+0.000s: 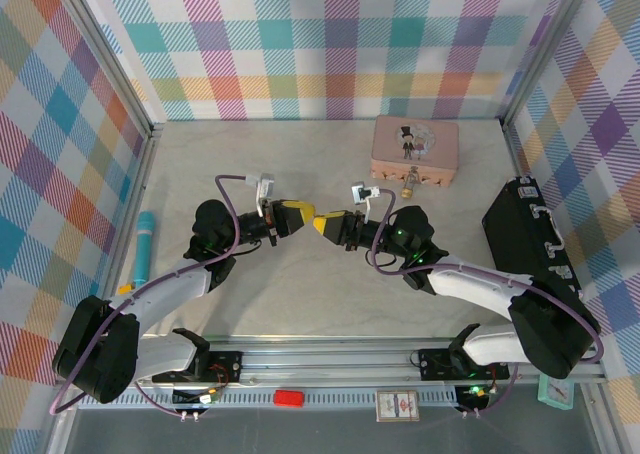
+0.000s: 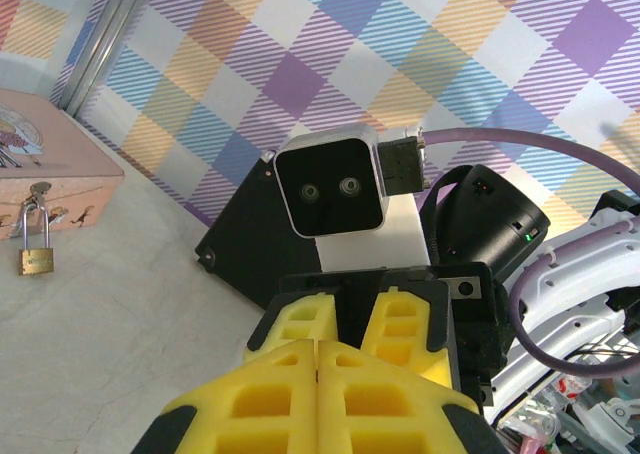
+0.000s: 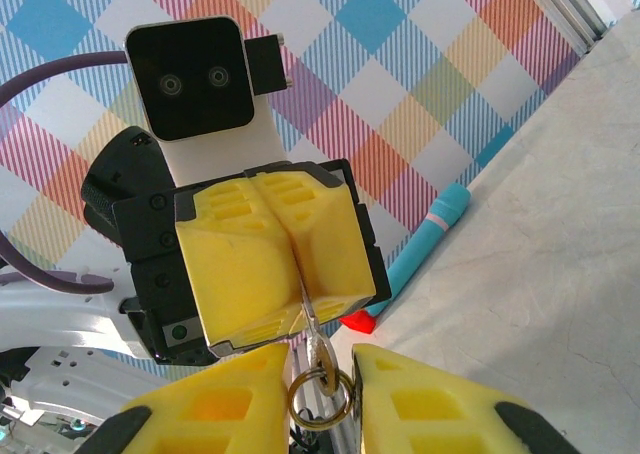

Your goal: Unlock the padlock with the key

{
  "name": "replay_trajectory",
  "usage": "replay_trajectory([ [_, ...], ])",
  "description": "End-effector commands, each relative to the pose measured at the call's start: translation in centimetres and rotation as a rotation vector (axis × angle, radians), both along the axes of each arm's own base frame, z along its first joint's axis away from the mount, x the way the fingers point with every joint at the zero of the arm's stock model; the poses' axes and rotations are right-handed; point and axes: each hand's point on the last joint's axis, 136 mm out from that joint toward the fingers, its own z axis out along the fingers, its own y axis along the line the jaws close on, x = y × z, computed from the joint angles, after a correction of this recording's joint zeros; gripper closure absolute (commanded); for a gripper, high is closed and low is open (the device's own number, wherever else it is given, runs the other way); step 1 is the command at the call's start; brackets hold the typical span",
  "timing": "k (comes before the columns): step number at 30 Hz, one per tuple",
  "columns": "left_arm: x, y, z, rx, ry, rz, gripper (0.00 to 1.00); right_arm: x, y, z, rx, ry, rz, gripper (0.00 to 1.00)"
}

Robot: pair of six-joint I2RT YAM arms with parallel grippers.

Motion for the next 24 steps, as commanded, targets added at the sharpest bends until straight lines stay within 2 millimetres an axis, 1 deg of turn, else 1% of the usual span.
replay_trajectory([
  [1, -0.3, 0.2, 1.1, -0.020, -0.056, -0.013, 1.00, 0.2, 0.2, 1.7, 0.036, -0.040, -0.006, 0.75],
  [2, -0.4, 0.2, 1.1, -0.021, -0.058, -0.013, 1.00, 0.4, 0.2, 1.6, 0.034, -0.037, -0.012, 0.72],
  [5, -0.4, 0.2, 1.2, -0.022, -0.060, -0.015, 1.00, 0.7, 0.1, 1.3, 0.023, -0.028, -0.029, 0.69],
  [8, -0.5, 0.3, 1.2, -0.024, -0.064, -0.008, 1.00, 0.9, 0.0, 1.2, 0.018, -0.025, -0.046, 0.62],
  [14, -0.4, 0.3, 1.2, -0.023, -0.062, -0.007, 1.00, 1.1, -0.2, 1.4, 0.002, -0.028, -0.065, 0.62],
  [15, -0.4, 0.3, 1.2, -0.023, -0.062, -0.008, 1.00, 1.1, -0.3, 1.2, -0.003, -0.027, -0.073, 0.60],
  [17, -0.4, 0.3, 1.3, -0.024, -0.064, -0.007, 1.00, 1.4, -0.7, 0.9, -0.012, -0.018, -0.104, 0.50],
  [19, -0.4, 0.3, 1.3, -0.023, -0.062, -0.007, 1.00, 1.6, -1.0, 0.9, -0.014, -0.021, -0.126, 0.44],
  [22, -0.4, 0.3, 1.2, -0.022, -0.060, -0.007, 1.00, 1.3, -1.1, 1.1, -0.013, -0.030, -0.119, 0.44],
  [24, -0.4, 0.3, 1.3, -0.021, -0.060, -0.006, 1.00, 1.0, -0.9, 1.5, -0.006, -0.045, -0.098, 0.49],
])
